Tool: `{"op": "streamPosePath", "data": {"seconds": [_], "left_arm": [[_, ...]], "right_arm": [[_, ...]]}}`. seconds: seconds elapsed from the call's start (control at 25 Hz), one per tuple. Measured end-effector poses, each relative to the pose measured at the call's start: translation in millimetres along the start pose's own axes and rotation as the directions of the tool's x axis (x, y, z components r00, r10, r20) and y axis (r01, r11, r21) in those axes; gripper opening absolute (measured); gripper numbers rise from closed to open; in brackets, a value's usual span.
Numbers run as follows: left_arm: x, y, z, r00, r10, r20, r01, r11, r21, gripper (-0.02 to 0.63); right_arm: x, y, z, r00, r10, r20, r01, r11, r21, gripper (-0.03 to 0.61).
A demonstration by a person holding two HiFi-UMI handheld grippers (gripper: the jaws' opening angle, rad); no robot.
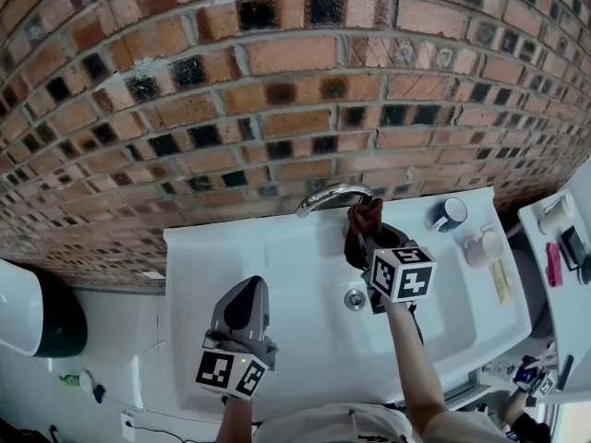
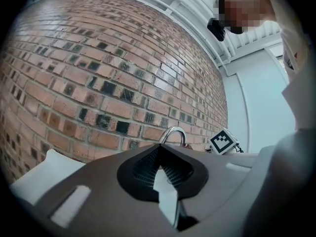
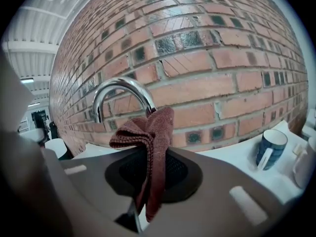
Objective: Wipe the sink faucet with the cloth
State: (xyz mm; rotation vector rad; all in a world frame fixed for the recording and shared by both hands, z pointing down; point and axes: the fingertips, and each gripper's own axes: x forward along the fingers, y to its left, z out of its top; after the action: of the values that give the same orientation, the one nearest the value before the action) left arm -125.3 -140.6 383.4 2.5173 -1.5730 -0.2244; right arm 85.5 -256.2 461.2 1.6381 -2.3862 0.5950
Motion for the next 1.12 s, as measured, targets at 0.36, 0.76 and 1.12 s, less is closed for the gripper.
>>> {"op": "streamPosePath", "data": {"seconds": [0.36,0.76,1.12], "left_arm": [[-4.1,-2.5,6.5,1.000,0.005,0.013,-0.005,1.000,0.005,0.002],[-6.6,-3.5,6.6,1.000,0.011,0.013,-0.011,1.000,0.008,0.002],[-6.6,1.1,10.1,1.000,0.019,0.019,-0.019,1.000,0.012,0.002]], "right_arm": [[-15.6,71.3,72.5,0.980,0.122,0.159,-0.104,0.987,-0.120,0.048],[0.4,132.2,40.0,0.973,0.223,0.066,-0.195,0.938,-0.287,0.048],[-17.6,163.9,61.3,0.951,0.278,0.133,-0.210,0.900,-0.383,0.046]]}}
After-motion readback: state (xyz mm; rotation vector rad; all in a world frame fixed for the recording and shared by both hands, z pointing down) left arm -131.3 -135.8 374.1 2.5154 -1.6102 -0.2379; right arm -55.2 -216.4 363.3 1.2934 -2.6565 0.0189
